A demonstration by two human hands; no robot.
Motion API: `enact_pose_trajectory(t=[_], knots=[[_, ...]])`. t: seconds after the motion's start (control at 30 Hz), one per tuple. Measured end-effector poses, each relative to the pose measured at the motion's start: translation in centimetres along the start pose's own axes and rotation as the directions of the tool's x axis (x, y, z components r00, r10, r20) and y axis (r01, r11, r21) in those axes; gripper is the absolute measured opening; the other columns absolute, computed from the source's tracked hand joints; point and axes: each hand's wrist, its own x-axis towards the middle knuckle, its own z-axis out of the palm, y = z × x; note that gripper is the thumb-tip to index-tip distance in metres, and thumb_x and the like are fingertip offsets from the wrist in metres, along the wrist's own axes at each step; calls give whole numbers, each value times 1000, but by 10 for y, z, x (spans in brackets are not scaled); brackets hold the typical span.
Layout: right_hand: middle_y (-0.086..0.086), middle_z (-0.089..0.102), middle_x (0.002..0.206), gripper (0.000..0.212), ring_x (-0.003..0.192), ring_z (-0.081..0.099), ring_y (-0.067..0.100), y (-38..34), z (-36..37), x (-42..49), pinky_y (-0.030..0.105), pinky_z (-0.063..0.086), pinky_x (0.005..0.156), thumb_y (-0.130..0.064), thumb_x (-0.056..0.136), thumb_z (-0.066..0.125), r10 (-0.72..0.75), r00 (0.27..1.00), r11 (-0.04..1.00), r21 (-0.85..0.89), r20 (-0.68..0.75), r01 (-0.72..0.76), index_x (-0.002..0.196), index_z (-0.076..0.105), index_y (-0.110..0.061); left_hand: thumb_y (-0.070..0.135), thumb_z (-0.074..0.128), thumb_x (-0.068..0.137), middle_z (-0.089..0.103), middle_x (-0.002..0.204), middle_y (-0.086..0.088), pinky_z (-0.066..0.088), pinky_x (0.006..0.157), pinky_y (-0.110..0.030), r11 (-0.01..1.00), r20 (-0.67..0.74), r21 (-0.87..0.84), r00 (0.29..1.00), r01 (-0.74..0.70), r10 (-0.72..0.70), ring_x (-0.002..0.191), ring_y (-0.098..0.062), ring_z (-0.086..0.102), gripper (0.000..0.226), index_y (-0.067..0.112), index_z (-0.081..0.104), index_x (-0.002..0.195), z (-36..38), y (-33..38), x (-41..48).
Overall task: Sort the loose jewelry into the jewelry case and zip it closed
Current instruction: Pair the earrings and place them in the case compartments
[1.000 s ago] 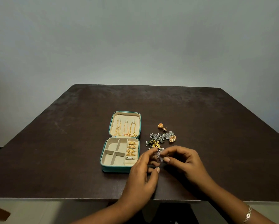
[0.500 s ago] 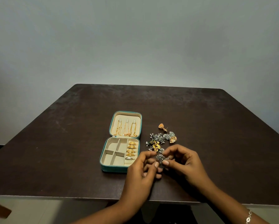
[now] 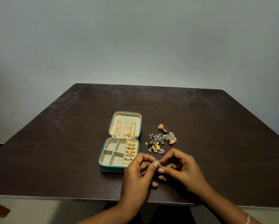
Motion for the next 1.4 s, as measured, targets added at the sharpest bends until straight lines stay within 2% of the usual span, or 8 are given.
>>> enact_pose_trajectory(t=[0.13,0.37,0.57,0.83,0.97,1.13,1.27,1.4], knots=[[14,66,73,9,68,62,15,-5,-1,2,23,50,62,-12,75,66,-51,999,997,-57,-6,50,78,67,-4,1,57,86,68,64,-6,51,46,-25,1000,-13,-14,1000,15,-15,61,-13,63,7,5,55,81,-1,-1,2],[-1,63,71,14,63,55,9,10,-40,33,21,43,57,-3,83,62,-10,930,958,-271,-367,-97,74,66,-13,0,54,88,73,83,-8,48,45,-23,998,-2,-35,999,45,-45,75,-14,67,9,8,54,86,0,-4,3],[-3,55,94,14,92,49,10,8,-44,70,22,39,75,-18,75,73,-174,959,653,-755,-224,-58,87,68,-24,20,58,78,74,82,-5,47,45,-21,998,24,-37,999,42,-41,74,-15,68,15,10,61,89,-2,-4,3],[-5,55,88,4,90,45,11,24,-39,78,25,32,69,-21,76,72,-232,937,564,-821,-261,-89,77,69,-19,13,57,86,74,83,-6,48,46,-22,999,55,-15,997,50,-49,76,-15,69,6,10,62,88,-3,-6,4],[-3,56,86,7,85,49,11,23,-43,78,27,40,69,-14,78,69,-214,930,681,-728,-299,-77,73,67,-19,14,58,84,73,82,-9,47,46,-22,999,50,-7,998,39,-38,73,-15,68,8,10,62,88,-3,-6,3],[1,57,77,21,61,53,-3,16,-46,69,10,41,59,1,81,62,-127,895,964,-265,-428,10,66,62,-15,4,55,89,70,76,-6,47,47,-24,999,49,20,998,28,-29,70,-15,64,13,13,64,86,-4,-6,2],[-3,58,60,17,52,48,-2,7,-38,45,9,37,52,2,82,59,-78,915,997,-49,-396,64,68,60,-7,21,58,75,69,73,-3,46,46,-23,1000,51,13,998,29,-29,68,-13,63,14,15,64,86,-4,-5,1],[-4,55,59,6,55,44,2,-1,-31,21,12,36,52,-10,68,67,34,956,997,77,-292,-12,67,61,-8,8,60,85,67,72,-1,46,48,-22,1000,65,13,998,14,-15,66,-10,61,16,21,66,94,-4,-1,1]])
